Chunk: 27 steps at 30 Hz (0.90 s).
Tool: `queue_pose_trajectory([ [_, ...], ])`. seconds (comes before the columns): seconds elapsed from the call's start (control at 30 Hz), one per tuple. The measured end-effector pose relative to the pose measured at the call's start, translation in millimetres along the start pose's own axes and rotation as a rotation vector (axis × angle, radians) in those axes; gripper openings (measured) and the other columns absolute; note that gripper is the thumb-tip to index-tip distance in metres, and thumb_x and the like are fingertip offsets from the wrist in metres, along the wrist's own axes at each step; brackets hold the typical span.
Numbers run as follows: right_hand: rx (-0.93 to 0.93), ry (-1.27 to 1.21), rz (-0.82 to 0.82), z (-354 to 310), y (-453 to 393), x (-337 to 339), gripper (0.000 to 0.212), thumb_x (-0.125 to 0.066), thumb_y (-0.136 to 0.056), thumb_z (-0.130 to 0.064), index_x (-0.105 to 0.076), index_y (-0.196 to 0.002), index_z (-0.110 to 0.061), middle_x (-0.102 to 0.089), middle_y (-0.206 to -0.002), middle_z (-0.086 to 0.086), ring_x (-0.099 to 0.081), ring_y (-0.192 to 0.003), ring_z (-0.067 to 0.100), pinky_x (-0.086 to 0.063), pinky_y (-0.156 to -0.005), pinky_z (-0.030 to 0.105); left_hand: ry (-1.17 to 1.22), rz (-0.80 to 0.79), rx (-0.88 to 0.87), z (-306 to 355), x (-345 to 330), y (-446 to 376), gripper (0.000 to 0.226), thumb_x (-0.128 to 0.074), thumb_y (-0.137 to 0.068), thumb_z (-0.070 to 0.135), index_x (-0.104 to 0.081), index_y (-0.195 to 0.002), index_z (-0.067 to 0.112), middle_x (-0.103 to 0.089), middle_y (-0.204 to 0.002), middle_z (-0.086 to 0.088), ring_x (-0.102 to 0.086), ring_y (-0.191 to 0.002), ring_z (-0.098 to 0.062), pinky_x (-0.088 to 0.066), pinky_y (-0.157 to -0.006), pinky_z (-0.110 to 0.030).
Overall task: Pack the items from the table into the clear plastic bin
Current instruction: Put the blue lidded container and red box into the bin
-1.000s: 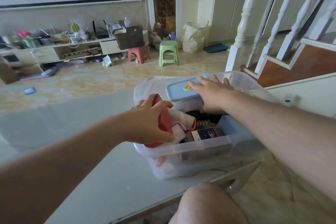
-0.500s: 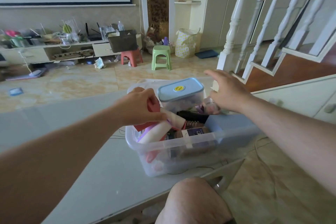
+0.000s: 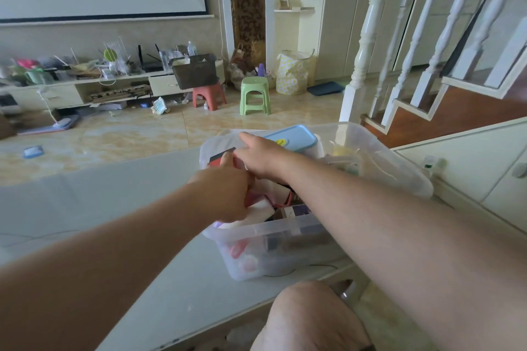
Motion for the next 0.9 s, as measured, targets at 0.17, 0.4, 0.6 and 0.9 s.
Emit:
queue_pose_trajectory([
  [0.17,-0.170,-0.285,-0.112,-9.0,-20.2,-24.1,0.084,-0.051,-0.095,-0.056,-0.020,-0.166,-0.025,-0.046,-0.158,0.012,-0.053,-0.134,0.035,-0.044,-0.112,0.051,0.046,0.223,0.026,-0.2,-8.2,23.2,0.040,-0.052,-0.093,0.047,-0.051,-0.132,0.056,-0.037,-0.134,-0.001,-0.047,-0.120,-0.032,-0.058,-0.085,-0.048],
  [0.4,0.157,-0.513,0.376,-30.1,15.2,60.2,0.031,-0.077,-0.081,-0.023,-0.077,-0.112,-0.024,-0.074,-0.100,-0.008,-0.067,-0.092,0.012,-0.052,-0.084,0.028,0.190,0.646,-0.136,2.1,44.8,61.9,0.033,-0.076,-0.075,0.000,-0.071,-0.088,0.030,-0.043,-0.128,-0.009,-0.040,-0.114,-0.036,-0.054,-0.072,-0.045],
  [0.6,-0.050,-0.170,0.545,43.2,86.3,131.3,0.016,-0.072,-0.075,-0.031,-0.074,-0.091,-0.029,-0.067,-0.083,-0.009,-0.068,-0.088,0.023,-0.052,-0.070,0.033,0.239,0.556,-0.406,52.2,67.2,29.6,0.034,-0.081,-0.071,0.003,-0.073,-0.086,0.033,-0.041,-0.133,-0.005,-0.034,-0.122,-0.025,-0.048,-0.083,-0.039],
  [0.9,-0.080,0.177,0.460,114.2,100.4,91.0,0.033,-0.074,-0.091,-0.032,-0.063,-0.122,-0.028,-0.063,-0.111,0.006,-0.061,-0.095,0.027,-0.040,-0.076,0.033,0.114,0.240,-0.235,87.9,48.9,-12.3,0.036,-0.057,-0.084,0.014,-0.073,-0.112,0.030,-0.060,-0.123,0.001,-0.060,-0.114,-0.026,-0.054,-0.086,-0.035],
])
Point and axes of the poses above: each hand's wrist, its own y-axis away from the middle knuckle, its own x-axis out of the back of the hand, z = x × y, the point moved 5 cm from there along -y, towards the middle knuckle
